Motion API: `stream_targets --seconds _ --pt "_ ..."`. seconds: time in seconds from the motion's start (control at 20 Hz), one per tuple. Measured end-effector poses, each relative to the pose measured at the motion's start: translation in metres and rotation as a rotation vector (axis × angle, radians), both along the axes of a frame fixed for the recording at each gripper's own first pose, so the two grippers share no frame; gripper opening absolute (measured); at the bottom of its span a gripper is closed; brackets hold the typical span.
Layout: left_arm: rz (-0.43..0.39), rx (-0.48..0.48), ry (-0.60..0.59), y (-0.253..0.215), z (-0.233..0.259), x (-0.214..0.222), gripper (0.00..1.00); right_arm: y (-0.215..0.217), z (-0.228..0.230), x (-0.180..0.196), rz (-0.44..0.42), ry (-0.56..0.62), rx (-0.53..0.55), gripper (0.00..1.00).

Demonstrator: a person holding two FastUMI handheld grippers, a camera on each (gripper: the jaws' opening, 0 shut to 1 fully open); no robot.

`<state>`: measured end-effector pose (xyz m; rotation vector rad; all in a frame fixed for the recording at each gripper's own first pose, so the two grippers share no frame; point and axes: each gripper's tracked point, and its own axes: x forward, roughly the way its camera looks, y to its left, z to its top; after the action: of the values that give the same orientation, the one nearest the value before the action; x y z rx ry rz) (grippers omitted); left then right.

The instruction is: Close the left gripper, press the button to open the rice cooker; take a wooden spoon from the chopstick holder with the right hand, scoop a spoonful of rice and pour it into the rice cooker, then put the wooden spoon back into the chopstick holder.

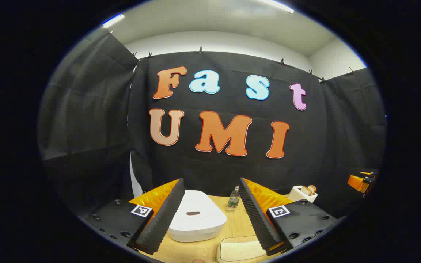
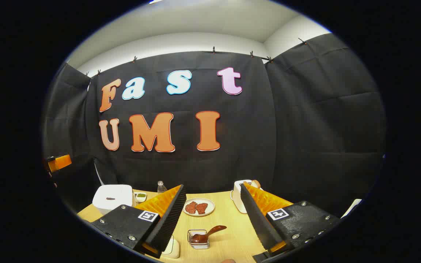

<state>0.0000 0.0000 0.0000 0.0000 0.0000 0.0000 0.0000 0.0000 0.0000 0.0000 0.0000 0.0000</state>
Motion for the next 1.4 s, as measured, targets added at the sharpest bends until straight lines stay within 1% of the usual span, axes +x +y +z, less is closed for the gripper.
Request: stream_targets --seconds 0.15,0.35,0.4,0.45,0.5,0.55,1.0,1.35,1.4 --pt "0.012 -0.010 0.006 0.004 -0.003 0.000 1.00 0.003 0.000 -0.001 0.000 0.002 -0.004 0.93" --pt "0.025 0.001 0.003 0.018 0.000 0.000 1.00 0.005 -0.004 -0.002 -0.007 0.007 -0.022 0.93" --pt "0.036 0.003 -0.006 0.021 0.003 0.000 0.99 0.004 -0.004 -0.002 -0.009 0.008 -0.023 0.93" --pt "0.045 0.004 -0.015 0.024 0.006 0.000 0.99 0.005 -0.003 -0.003 -0.009 0.008 -0.020 0.97" --pt "0.045 0.005 -0.022 0.024 0.007 0.001 1.00 0.006 -0.004 -0.002 -0.008 0.008 -0.014 0.88" --pt "0.043 0.006 -0.020 0.023 0.006 0.001 1.00 0.006 -0.004 -0.002 -0.010 0.008 -0.010 0.93" --pt "0.045 0.028 -0.023 0.025 0.009 0.004 1.00 0.005 -0.004 0.003 -0.015 0.005 -0.006 0.93" --pt "0.022 0.016 -0.009 0.022 0.006 0.009 0.99 0.004 -0.005 0.008 -0.016 0.007 -0.008 0.93" --pt "0.018 0.017 -0.004 0.021 0.005 0.010 0.97 0.004 -0.005 0.007 -0.016 0.005 -0.009 0.93"
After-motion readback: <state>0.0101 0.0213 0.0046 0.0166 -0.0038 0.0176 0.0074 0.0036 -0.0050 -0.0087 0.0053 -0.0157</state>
